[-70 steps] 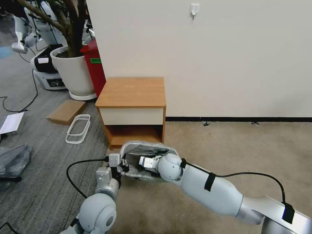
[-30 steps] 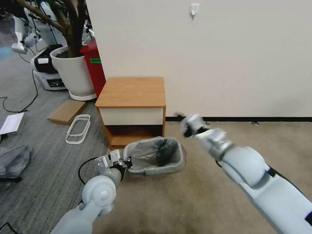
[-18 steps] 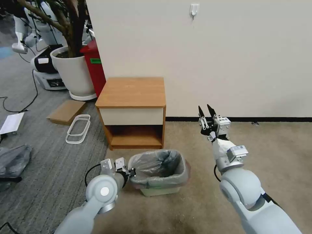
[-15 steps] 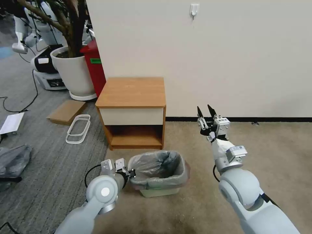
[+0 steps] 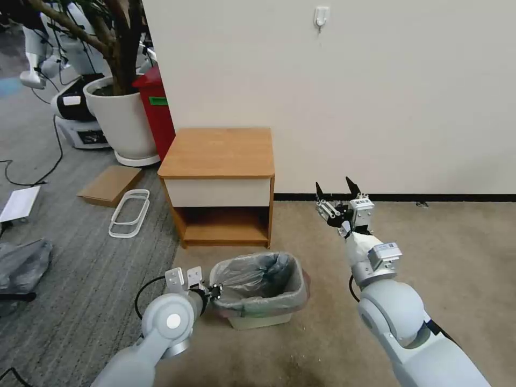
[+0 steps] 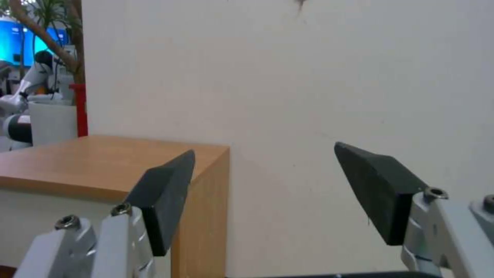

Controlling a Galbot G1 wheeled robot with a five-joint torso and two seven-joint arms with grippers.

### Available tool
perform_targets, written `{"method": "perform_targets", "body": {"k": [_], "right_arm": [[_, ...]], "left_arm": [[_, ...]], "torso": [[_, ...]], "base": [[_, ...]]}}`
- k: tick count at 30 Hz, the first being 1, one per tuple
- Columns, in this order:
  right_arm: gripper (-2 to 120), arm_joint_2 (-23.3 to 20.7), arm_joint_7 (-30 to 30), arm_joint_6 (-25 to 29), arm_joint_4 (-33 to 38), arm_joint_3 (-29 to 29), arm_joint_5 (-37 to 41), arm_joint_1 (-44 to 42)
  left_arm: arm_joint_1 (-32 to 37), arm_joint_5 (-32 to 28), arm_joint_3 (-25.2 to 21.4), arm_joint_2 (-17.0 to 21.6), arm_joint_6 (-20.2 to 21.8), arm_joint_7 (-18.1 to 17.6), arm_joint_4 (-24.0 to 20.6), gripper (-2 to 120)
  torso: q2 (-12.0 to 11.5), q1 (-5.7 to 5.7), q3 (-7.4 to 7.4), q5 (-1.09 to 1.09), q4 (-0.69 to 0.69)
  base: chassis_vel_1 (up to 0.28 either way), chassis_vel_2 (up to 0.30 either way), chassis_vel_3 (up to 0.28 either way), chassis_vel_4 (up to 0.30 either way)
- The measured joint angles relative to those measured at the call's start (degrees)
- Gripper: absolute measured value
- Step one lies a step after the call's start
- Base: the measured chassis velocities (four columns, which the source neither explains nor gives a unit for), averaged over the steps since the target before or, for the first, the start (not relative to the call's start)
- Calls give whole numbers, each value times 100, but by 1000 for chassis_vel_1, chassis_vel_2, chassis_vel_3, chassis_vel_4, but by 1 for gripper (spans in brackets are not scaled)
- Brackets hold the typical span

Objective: Pick up the garbage bag from the table and place it over the trash can.

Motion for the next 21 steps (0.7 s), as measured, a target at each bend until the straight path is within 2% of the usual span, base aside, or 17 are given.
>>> {"method": "perform_targets", "body": {"k": [3, 4, 6, 8, 9, 11, 12, 14, 15, 16, 19, 20, 21], "right_arm": [[73, 16, 0, 0, 0, 1, -6, 0], [73, 16, 0, 0, 0, 1, -6, 0], [73, 18, 11, 1, 0, 11, 4, 3], [82, 11, -10, 12, 29, 76, 115, -39], [82, 11, -10, 12, 29, 76, 115, -39], [92, 6, -137, 98, 123, 299, 225, -173], [92, 6, -137, 98, 123, 299, 225, -173], [99, 18, -254, 320, 176, 511, 162, -372], [100, 49, -279, 418, 222, 663, -19, -540], [100, 49, -279, 418, 222, 663, -19, -540], [100, 202, -257, 589, 368, 999, -364, -1007], [100, 263, -250, 605, 424, 1100, -420, -1147], [100, 263, -250, 605, 424, 1100, -420, -1147]], "left_arm": [[99, -67, -186, 36, 4, 166, -181, 69], [99, -67, -186, 36, 4, 166, -181, 69], [183, -73, -320, 67, 6, 325, -300, 79], [310, -10, -493, 118, 5, 532, -462, 87], [310, -10, -493, 118, 5, 532, -462, 87], [588, 678, -785, 258, -184, 1164, -735, 96], [588, 678, -785, 258, -184, 1164, -735, 96], [1025, 1977, -1053, 395, -708, 2019, -975, 99], [1290, 2820, -1218, 423, -1132, 2443, -1040, 100], [1290, 2820, -1218, 423, -1132, 2443, -1040, 100], [1908, 4544, -1714, 235, -2495, 3222, -1066, 100], [2063, 4887, -1864, 118, -2849, 3373, -1066, 100], [2063, 4887, -1864, 118, -2849, 3373, -1066, 100]], "torso": [[0, 0, 0, 0, 0], [0, 0, 0, 0, 0], [0, 0, 0, 1, 0], [0, 0, 0, 0, 0], [0, 0, 0, 0, 0], [0, 0, 0, -1, 0], [0, 0, 0, -1, 0], [0, 0, 0, 1, 0], [0, 0, 0, 1, 0], [0, 0, 0, 1, 0], [0, 0, 0, 0, 0], [0, 0, 0, 1, 0], [0, 0, 0, 1, 0]], "base": [[0, 0, 0, 0], [0, 0, 0, 0], [0, 0, 0, 0], [0, 0, 0, 0], [0, 0, 0, 0], [0, 0, 0, 0], [0, 0, 0, 0], [0, 0, 0, 0], [0, 0, 0, 0], [0, 0, 0, 0], [0, 0, 0, 0], [0, 0, 0, 0], [0, 0, 0, 0]]}}
